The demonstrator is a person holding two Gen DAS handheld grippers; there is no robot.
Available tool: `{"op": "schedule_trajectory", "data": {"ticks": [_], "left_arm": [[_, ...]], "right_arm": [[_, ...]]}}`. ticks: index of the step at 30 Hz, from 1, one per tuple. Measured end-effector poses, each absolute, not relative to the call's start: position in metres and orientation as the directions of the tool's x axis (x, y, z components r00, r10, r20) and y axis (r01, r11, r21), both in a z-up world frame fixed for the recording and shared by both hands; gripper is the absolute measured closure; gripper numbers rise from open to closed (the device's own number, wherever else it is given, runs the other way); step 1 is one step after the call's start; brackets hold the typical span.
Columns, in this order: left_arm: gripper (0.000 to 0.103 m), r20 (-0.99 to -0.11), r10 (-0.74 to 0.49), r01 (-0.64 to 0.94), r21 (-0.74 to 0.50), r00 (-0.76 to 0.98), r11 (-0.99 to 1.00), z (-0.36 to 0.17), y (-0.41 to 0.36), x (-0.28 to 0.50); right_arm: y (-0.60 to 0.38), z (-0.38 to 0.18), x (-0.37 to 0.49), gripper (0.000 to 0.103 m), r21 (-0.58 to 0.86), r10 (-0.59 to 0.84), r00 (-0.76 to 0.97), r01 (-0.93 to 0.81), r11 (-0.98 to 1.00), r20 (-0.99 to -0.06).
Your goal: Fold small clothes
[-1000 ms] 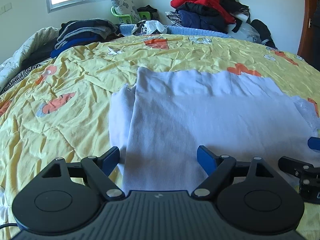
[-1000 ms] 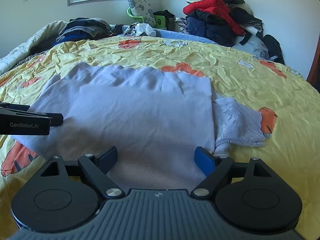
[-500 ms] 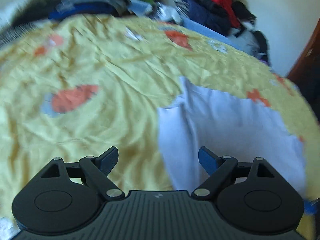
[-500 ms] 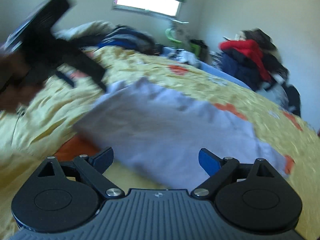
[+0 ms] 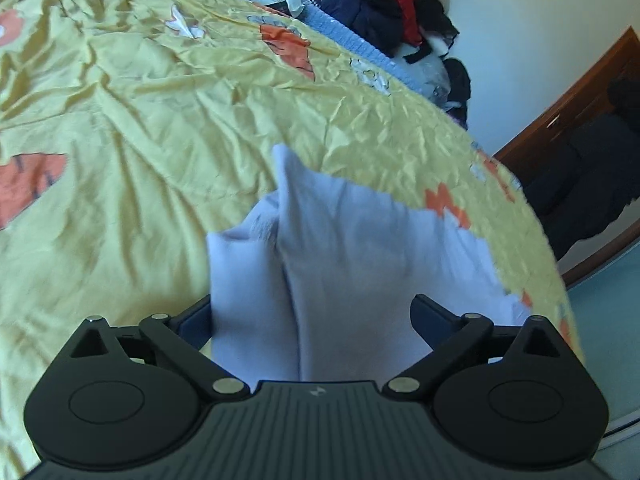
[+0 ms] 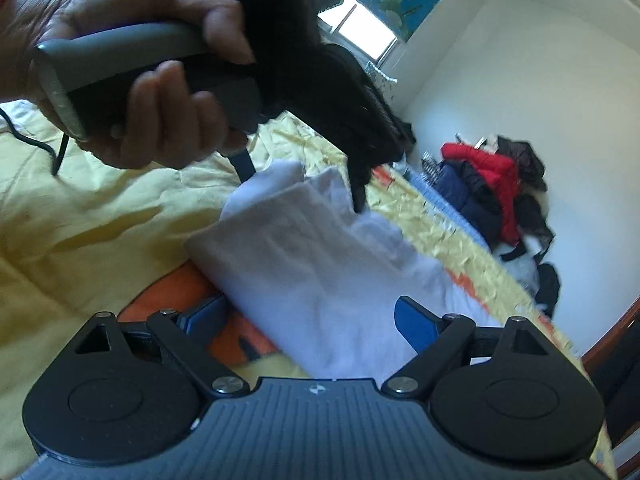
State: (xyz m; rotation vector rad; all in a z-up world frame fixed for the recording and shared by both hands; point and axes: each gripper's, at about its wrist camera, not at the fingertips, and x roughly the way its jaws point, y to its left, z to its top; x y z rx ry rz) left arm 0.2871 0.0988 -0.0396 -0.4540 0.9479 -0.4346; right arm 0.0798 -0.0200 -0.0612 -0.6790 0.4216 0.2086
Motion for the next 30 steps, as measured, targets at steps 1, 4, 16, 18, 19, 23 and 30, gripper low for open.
{"op": "schedule_trajectory", "data": {"ticks": [1,4,16,18,19,23,30], "left_arm": [[0.002,-0.655,-0.56,0.151,-0.572,0.508,0.806,-0.041,0.099,0.293],[0.003,-0.617,-0.6,0.127,-0.636,0.509,0.761,-0.045,0.103,0.308],[0.083,-0.666,-0.535,0.076,-0.588,0.52,0.805,-0.051,0.099,0.33],[0.089,-0.67,-0.531,0.062,-0.59,0.519,0.805,-0.052,0.101,0.331],[0.091,-0.675,-0.521,0.06,-0.58,0.521,0.812,-0.052,0.1,0.329],[0.093,-0.705,-0.437,0.082,-0.478,0.558,0.875,-0.04,0.085,0.318],[0.093,-0.723,-0.322,0.106,-0.329,0.612,0.938,-0.007,0.059,0.301]], "right_arm": [[-0.016,-0.063,0.082,0.017,-0.576,0.049,0.899,-0.32,0.753,-0.436],[-0.004,-0.066,0.088,0.024,-0.614,0.033,0.909,-0.308,0.727,-0.416],[0.01,-0.071,0.105,0.056,-0.623,0.063,0.904,-0.34,0.704,-0.423],[0.011,-0.071,0.104,0.07,-0.614,0.077,0.897,-0.358,0.704,-0.435],[0.011,-0.072,0.105,0.072,-0.61,0.084,0.893,-0.368,0.702,-0.443],[0.011,-0.072,0.102,0.089,-0.604,0.106,0.889,-0.386,0.697,-0.446],[-0.01,-0.054,0.089,0.092,-0.533,0.169,0.901,-0.378,0.757,-0.399]]}}
